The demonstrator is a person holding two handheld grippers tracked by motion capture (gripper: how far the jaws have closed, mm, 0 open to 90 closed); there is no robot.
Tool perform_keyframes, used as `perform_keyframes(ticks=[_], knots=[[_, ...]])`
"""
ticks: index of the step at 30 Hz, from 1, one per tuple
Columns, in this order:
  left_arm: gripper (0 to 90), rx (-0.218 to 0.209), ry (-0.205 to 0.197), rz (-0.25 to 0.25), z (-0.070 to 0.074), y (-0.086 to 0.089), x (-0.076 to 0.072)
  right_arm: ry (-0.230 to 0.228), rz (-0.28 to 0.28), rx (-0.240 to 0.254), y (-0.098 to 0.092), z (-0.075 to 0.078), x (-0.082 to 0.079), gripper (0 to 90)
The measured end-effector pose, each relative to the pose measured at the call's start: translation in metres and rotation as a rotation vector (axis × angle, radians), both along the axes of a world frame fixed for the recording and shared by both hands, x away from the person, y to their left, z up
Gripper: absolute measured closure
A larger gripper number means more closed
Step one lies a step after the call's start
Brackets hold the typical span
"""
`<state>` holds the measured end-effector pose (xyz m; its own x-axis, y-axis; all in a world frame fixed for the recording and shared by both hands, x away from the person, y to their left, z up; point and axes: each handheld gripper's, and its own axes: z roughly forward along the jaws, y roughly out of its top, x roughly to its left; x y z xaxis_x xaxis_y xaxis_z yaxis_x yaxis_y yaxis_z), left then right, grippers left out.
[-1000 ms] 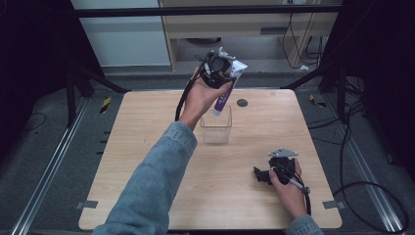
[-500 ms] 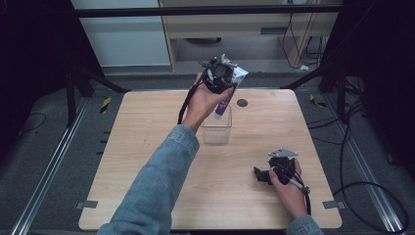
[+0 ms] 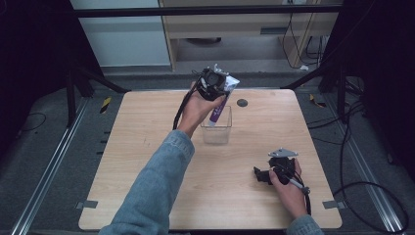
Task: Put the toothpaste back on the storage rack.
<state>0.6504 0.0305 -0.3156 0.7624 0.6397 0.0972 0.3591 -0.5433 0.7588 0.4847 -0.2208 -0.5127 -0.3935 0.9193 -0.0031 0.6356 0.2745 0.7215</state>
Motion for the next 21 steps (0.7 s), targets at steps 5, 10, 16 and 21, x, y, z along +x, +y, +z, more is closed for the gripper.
perform_keyframes(ticks=[5,10,16,21], knots=[[79.5,0.003,-0.001,-0.004,-0.007,0.002,0.001,-0.001,0.0,0.0,0.0,0.0,0.0,0.4],[79.5,0.017,0.013,-0.001,-0.018,0.005,0.002,0.0,0.002,0.004,0.0,0.0,0.0,0.4],[79.5,0.026,0.018,-0.004,-0.026,0.007,0.002,-0.001,0.002,0.004,0.0,0.0,0.0,0.4],[79.5,0.034,0.032,-0.002,-0.032,0.009,0.003,-0.003,0.003,0.003,0.0,0.0,0.0,0.4]])
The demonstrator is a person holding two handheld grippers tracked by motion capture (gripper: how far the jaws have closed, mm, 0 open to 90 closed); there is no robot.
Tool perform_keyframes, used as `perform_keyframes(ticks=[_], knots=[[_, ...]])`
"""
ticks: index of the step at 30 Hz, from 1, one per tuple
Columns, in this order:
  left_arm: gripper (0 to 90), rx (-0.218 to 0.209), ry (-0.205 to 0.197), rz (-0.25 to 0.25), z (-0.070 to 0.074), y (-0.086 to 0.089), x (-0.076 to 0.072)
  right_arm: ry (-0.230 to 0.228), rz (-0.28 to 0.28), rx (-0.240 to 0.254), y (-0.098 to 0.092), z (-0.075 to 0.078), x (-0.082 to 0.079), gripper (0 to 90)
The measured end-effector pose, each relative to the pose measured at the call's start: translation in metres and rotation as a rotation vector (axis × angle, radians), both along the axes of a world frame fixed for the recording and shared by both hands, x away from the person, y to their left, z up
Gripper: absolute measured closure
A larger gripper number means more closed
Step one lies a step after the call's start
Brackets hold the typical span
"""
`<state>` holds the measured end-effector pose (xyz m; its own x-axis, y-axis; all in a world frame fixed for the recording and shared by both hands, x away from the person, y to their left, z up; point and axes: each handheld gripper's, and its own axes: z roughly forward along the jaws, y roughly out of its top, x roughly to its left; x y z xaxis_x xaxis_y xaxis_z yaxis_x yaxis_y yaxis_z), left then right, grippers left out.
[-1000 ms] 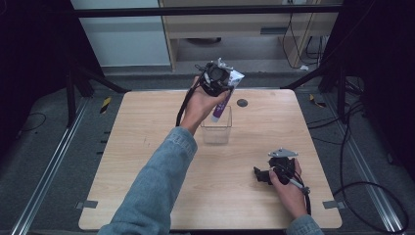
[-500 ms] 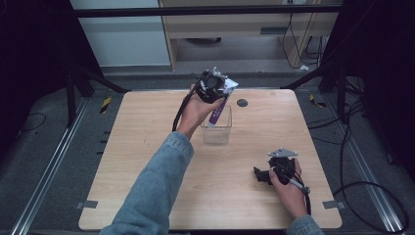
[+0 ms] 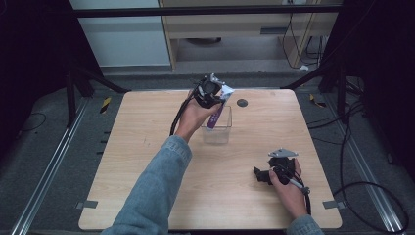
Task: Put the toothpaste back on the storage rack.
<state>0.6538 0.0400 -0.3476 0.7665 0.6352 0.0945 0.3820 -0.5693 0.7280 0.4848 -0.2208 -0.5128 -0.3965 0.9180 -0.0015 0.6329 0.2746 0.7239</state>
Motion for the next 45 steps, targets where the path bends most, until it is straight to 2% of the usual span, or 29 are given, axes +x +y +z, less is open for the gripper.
perform_keyframes(ticks=[8,14,45], knots=[[79.5,-0.006,0.018,0.006,-0.01,0.003,0.0,0.0,-0.001,0.001,0.0,0.0,0.0,0.4],[79.6,0.004,0.033,0.009,-0.016,0.007,-0.001,0.0,-0.001,0.001,0.0,0.0,0.0,0.4],[79.6,0.016,0.047,0.009,-0.019,0.004,-0.003,-0.001,0.0,0.0,0.0,0.0,0.0,0.4]])
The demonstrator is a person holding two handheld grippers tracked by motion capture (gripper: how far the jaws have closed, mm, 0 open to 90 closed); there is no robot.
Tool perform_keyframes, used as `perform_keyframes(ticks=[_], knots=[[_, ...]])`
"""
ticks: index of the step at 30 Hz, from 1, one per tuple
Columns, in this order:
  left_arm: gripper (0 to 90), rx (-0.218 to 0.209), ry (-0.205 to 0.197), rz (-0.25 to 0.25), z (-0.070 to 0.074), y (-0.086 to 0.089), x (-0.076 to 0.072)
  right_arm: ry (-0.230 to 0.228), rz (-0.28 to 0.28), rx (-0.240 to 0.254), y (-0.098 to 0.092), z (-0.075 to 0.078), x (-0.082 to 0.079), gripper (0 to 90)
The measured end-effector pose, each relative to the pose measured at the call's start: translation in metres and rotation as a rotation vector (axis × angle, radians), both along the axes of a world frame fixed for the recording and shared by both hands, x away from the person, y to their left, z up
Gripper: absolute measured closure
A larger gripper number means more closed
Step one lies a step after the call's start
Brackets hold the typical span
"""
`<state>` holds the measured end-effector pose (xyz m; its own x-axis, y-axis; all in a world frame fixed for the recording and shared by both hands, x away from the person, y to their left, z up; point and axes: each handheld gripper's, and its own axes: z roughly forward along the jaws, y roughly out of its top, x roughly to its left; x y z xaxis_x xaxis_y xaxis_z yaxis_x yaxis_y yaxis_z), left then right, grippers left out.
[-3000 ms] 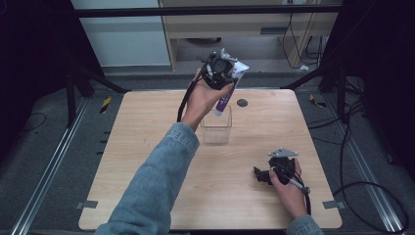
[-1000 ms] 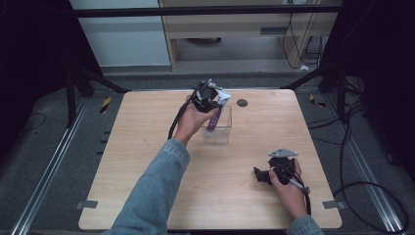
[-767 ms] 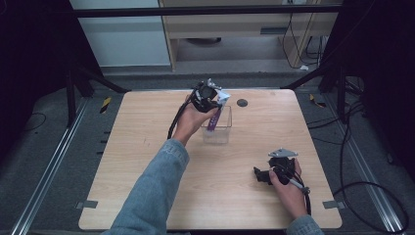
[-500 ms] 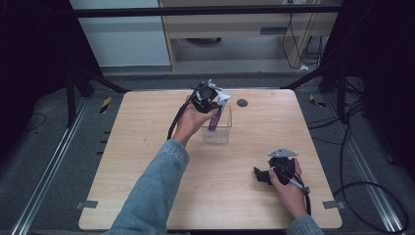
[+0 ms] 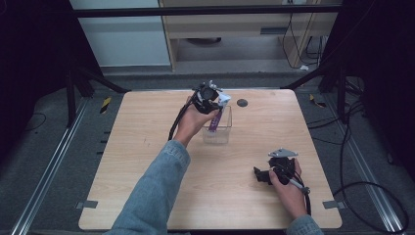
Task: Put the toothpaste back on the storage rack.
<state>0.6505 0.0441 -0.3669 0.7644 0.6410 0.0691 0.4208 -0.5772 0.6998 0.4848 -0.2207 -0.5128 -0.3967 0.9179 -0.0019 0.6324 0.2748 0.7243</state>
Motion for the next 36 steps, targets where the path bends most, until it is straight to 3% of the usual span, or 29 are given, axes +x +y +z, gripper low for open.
perform_keyframes(ticks=[17,27,36], knots=[[79.0,0.016,0.002,0.024,-0.002,-0.016,0.003,0.0,0.0,0.0,0.0,0.0,0.0,0.4],[78.3,0.036,-0.005,0.011,-0.004,-0.028,0.001,0.0,0.0,0.0,0.0,0.0,0.0,0.4],[78.0,0.023,0.006,0.016,-0.004,-0.026,0.004,0.0,0.0,0.0,0.0,0.0,0.0,0.4]])
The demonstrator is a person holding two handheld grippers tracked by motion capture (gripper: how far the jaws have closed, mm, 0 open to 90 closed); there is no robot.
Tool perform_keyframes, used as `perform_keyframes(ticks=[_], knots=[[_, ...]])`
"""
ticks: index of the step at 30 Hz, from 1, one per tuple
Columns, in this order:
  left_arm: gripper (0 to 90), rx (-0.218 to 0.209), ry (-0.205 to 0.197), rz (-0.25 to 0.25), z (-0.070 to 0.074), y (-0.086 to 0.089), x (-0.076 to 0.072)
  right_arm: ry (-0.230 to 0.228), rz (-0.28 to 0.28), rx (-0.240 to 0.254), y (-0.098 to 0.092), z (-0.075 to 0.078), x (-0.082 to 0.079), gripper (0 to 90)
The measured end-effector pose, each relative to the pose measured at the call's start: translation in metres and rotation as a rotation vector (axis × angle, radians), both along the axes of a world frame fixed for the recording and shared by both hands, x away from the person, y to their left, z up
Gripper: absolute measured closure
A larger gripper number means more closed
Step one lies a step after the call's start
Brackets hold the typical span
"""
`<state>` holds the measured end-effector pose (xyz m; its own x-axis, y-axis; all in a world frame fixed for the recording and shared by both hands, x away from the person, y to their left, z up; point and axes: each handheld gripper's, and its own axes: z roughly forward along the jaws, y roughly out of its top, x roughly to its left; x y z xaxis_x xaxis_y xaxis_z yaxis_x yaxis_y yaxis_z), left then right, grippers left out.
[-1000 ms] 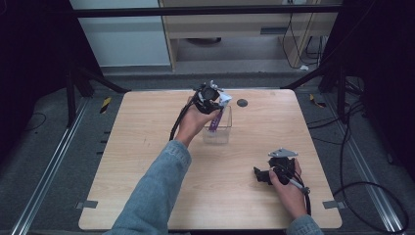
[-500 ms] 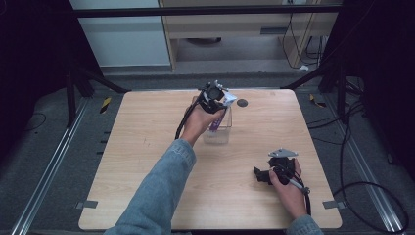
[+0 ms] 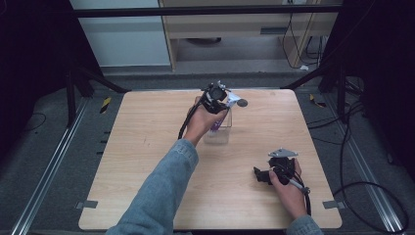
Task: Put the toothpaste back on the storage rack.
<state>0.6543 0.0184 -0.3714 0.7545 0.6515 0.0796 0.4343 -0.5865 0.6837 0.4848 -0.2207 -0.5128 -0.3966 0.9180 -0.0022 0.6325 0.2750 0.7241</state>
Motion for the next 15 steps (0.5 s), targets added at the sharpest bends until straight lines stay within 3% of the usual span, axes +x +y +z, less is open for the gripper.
perform_keyframes(ticks=[15], knots=[[77.0,-0.015,0.01,-0.007,-0.0003,0.0008,-0.0027,0.0,0.0,0.0,0.0,0.0,0.0,0.4]])
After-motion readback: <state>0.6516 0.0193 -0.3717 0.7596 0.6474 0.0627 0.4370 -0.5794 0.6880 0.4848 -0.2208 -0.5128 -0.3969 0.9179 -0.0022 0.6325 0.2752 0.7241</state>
